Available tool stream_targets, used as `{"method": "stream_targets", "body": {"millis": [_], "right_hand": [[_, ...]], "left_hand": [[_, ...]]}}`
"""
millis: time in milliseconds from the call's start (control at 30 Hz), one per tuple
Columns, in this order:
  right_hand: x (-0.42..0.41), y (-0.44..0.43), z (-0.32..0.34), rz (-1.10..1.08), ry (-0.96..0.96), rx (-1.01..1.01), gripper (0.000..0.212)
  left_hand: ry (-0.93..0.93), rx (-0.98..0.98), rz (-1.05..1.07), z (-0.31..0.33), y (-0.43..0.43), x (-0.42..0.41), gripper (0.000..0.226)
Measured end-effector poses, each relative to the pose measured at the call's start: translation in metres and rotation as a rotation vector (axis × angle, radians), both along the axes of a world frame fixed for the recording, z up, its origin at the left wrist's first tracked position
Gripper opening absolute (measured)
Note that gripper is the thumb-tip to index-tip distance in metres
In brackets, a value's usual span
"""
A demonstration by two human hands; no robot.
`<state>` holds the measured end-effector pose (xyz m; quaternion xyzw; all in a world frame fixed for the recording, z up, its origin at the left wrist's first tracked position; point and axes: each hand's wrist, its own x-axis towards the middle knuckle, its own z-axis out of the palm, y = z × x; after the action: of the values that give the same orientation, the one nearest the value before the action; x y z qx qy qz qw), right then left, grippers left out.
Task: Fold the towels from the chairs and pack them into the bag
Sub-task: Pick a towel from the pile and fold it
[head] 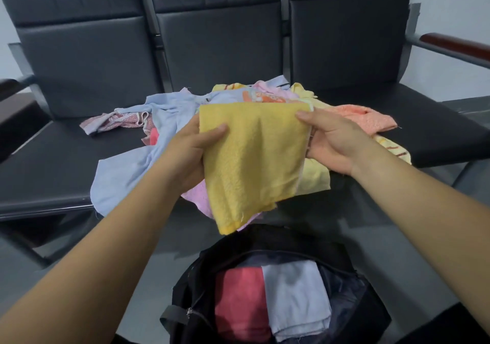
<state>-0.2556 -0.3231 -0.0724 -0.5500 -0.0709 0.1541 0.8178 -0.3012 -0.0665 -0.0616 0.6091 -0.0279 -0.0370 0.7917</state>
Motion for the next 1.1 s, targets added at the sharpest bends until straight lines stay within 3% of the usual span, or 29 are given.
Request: {"method": "stream_targets", "body": {"millis": [133, 300, 367, 433, 533, 767, 933, 1000, 1100], "right_hand": [[0.002, -0.003, 0.005, -0.132, -0.025, -0.052, 0.038], [-0.005, 0.002, 0.010, -0.036, 0.062, 0.055, 0.028], [-0.006, 0.001, 0.010, 0.035, 0.053, 0.040, 0.020], [-0.005, -0.001, 0.009, 0.003, 0.028, -0.008, 0.027], [-0.008, 0.000, 0.011, -0.137, -0.051, -0.093, 0.041], [-0.021, 0.006, 0.022, -0.305, -0.284, -0.206, 0.014], [-0.023, 0.015, 0.020, -0.448, -0.431, -0.282, 0.010], [-0.023, 0.020, 0.015, -0.485, -0.455, -0.347, 0.009], [-0.022, 0.022, -0.008, -0.349, -0.387, -0.369, 0.025]], "left_hand": [[0.001, 0.267, -0.027, -0.006, 0.009, 0.003, 0.027], [0.006, 0.151, 0.114, -0.010, 0.004, 0.004, 0.015], [-0.008, 0.119, 0.075, -0.009, 0.005, 0.003, 0.018], [-0.043, 0.150, 0.011, -0.007, 0.007, 0.002, 0.025], [-0.133, 0.280, 0.067, -0.004, 0.010, 0.001, 0.026], [-0.341, 0.396, 0.332, -0.004, 0.005, 0.000, 0.026], [-0.368, 0.298, 0.242, -0.005, -0.004, -0.001, 0.012], [-0.327, 0.324, 0.255, -0.012, -0.008, 0.000, 0.021], [-0.237, 0.407, 0.224, -0.030, -0.009, 0.002, 0.047]]}}
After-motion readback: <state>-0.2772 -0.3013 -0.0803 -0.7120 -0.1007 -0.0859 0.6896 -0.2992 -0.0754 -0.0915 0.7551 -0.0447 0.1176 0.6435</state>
